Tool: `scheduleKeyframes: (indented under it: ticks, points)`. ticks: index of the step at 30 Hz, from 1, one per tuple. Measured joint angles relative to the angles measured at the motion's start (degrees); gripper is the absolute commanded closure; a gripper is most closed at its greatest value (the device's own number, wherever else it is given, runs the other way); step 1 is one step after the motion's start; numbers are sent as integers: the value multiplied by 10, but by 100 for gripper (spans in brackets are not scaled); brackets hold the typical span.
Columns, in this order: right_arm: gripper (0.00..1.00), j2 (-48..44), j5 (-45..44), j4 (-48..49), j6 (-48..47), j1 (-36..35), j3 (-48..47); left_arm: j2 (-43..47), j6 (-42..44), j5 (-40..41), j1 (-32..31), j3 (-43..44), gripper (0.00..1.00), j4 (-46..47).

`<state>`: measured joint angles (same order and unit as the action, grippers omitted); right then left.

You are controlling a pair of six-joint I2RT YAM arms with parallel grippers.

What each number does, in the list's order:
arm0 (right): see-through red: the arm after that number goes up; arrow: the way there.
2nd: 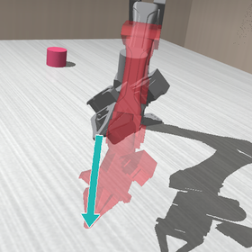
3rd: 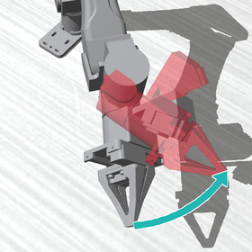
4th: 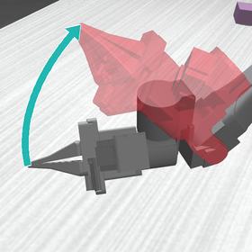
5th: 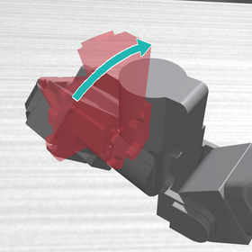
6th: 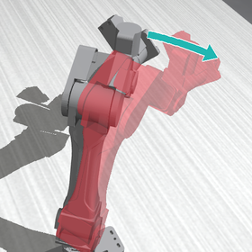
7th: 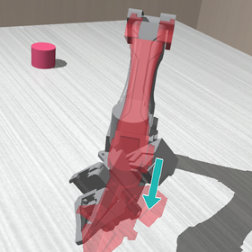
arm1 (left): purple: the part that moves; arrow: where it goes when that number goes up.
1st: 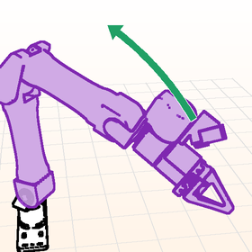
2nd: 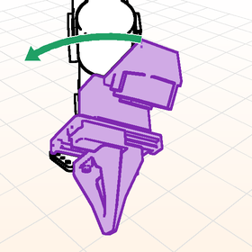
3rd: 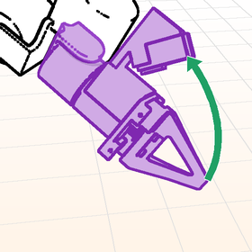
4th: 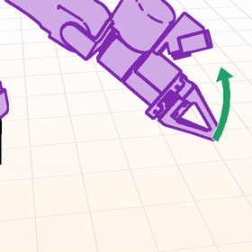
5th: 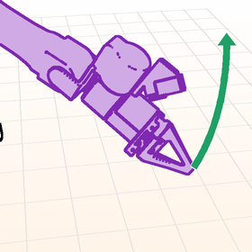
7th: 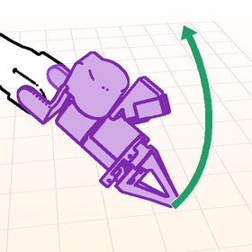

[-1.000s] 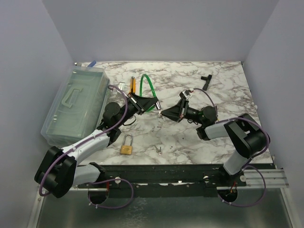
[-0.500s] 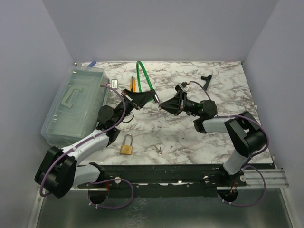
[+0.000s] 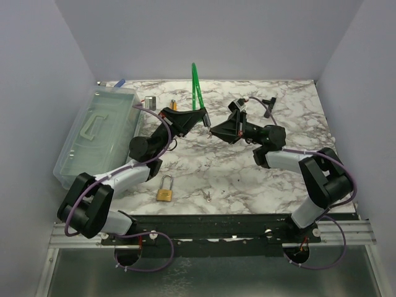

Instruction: Unlock with the key

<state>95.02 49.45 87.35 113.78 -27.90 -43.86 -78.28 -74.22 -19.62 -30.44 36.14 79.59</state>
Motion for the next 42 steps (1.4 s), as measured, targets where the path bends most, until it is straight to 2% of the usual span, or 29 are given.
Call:
scheduleKeyframes:
  ticks: [3,10,15,20,23,26,29,31,37,42]
  points:
    - [97,-14,4,0,-7,1,1,-1,-8,-12,0,8,100,0]
    - [60,-43,1,-4,-37,6,26,52,12,-71,-2,8,100,-78]
    - [45,-68,-14,-10,-77,32,59,85,34,-117,-14,2,100,-155]
    - [37,-126,-8,-56,-136,68,105,96,54,-118,-12,-19,100,-219]
    - [31,-184,-1,-156,-214,82,116,101,66,-108,-10,-25,100,-267]
    - [28,-260,-12,-361,-356,83,90,110,78,-92,-10,-30,100,-308]
    - [24,-320,-59,-571,-505,83,32,116,85,-71,-10,-38,100,-336]
    - [23,-339,-83,-656,-570,83,5,116,87,-58,-10,-42,100,-350]
    - [22,-337,-157,-840,-701,56,-19,99,87,-33,-10,-52,100,-366]
    - [24,-298,-210,-911,-758,-12,-25,63,86,-26,-10,-52,100,-372]
